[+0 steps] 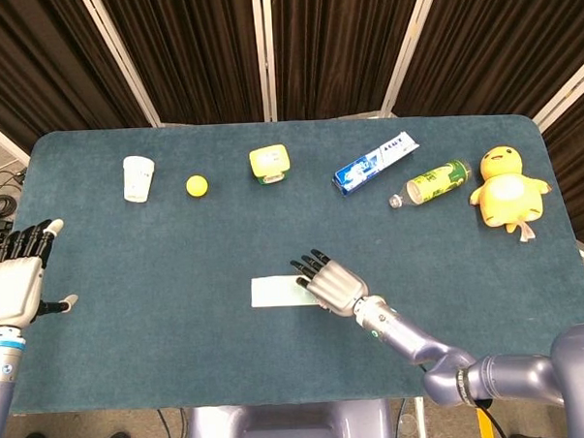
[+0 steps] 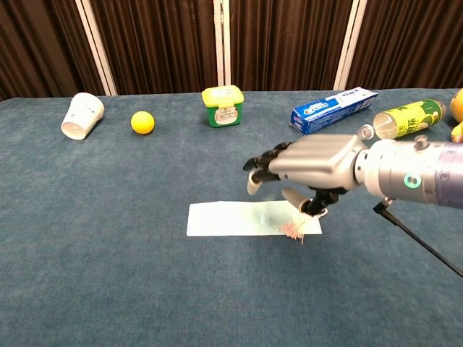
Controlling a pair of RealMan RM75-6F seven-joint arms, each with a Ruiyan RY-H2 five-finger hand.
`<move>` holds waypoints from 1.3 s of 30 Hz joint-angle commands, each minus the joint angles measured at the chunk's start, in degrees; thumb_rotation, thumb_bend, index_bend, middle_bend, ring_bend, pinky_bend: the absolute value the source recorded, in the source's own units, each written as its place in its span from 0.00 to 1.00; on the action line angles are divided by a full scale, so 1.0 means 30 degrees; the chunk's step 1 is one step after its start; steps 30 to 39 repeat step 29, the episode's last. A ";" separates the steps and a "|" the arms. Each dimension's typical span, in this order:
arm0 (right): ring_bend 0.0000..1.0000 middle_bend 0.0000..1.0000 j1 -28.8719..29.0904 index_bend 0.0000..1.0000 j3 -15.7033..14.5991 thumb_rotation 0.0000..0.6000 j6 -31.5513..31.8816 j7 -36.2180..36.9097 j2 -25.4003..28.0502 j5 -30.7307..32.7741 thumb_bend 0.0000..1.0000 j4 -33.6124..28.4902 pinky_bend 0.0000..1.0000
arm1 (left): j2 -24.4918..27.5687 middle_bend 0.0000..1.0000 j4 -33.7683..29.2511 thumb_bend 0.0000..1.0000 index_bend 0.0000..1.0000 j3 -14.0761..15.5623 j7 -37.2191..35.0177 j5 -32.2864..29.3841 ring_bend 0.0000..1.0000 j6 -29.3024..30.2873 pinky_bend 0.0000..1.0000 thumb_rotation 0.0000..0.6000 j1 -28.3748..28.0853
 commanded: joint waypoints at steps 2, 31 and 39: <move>0.00 0.00 -0.0985 0.11 0.0192 1.00 0.1821 0.1472 0.1645 -0.1652 0.75 -0.1332 0.00 | 0.0048 0.00 -0.0038 0.00 0.00 -0.0020 -0.0059 0.0082 0.00 0.0259 0.00 1.00 0.0135; 0.00 0.00 -1.2381 0.00 -0.2563 1.00 1.4849 0.7079 0.6823 -0.5686 0.00 -0.2775 0.00 | -0.0530 0.00 0.1418 0.00 0.00 0.2787 -0.2342 0.5816 0.00 0.4492 0.00 1.00 0.4355; 0.00 0.00 -1.2381 0.00 -0.2563 1.00 1.4849 0.7079 0.6823 -0.5686 0.00 -0.2775 0.00 | -0.0530 0.00 0.1418 0.00 0.00 0.2787 -0.2342 0.5816 0.00 0.4492 0.00 1.00 0.4355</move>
